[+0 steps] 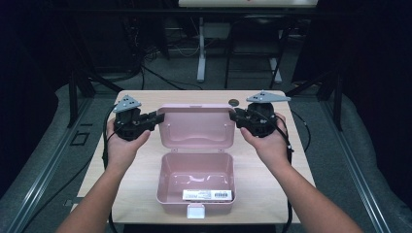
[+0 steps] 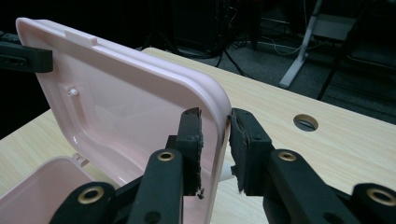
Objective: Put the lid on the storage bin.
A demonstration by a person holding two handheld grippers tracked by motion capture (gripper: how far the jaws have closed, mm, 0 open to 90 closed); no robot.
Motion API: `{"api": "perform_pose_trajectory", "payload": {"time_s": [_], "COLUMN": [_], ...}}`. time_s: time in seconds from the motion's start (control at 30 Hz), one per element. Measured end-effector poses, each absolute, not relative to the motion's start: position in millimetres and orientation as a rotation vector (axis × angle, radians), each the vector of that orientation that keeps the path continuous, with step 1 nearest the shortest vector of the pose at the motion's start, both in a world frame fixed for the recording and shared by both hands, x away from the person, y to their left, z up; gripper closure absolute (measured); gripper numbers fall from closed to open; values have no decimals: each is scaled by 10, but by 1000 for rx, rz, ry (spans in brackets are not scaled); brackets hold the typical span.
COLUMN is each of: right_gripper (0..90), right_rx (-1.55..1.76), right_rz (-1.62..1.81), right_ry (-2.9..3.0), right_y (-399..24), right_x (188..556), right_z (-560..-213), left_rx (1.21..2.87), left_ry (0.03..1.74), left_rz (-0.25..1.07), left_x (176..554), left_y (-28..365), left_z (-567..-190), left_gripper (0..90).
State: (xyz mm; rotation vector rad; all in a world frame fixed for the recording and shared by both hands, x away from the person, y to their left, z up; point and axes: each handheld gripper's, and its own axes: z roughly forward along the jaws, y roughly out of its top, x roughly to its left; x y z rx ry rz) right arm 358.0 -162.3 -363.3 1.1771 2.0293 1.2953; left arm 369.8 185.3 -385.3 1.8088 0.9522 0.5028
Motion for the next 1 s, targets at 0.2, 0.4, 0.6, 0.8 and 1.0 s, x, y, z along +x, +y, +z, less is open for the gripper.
{"api": "perform_pose_trajectory", "payload": {"time_s": [0.2, 0.4, 0.6, 0.8, 1.0], "right_gripper": [737, 733, 720, 707, 689], "right_rx": [1155, 1134, 1128, 1124, 1117], "right_rz": [1320, 1326, 1335, 1348, 1348], "right_ry": [2033, 2027, 2022, 2033, 2039], "right_y": [-1647, -1645, -1666, -1680, -1674], "right_x": [3474, 3399, 3350, 3294, 3234], "right_z": [-3591, -3585, -3593, -3581, -3571], "left_rx": [1811, 1811, 1805, 1801, 1804], "left_ry": [936, 924, 904, 895, 882], "left_rz": [529, 528, 510, 490, 486], "left_x": [3665, 3643, 3627, 3557, 3506], "left_y": [1850, 1858, 1865, 1881, 1882], "left_z": [-3848, -3846, -3844, -3823, -3810], "left_gripper": [803, 807, 804, 771, 749]}}
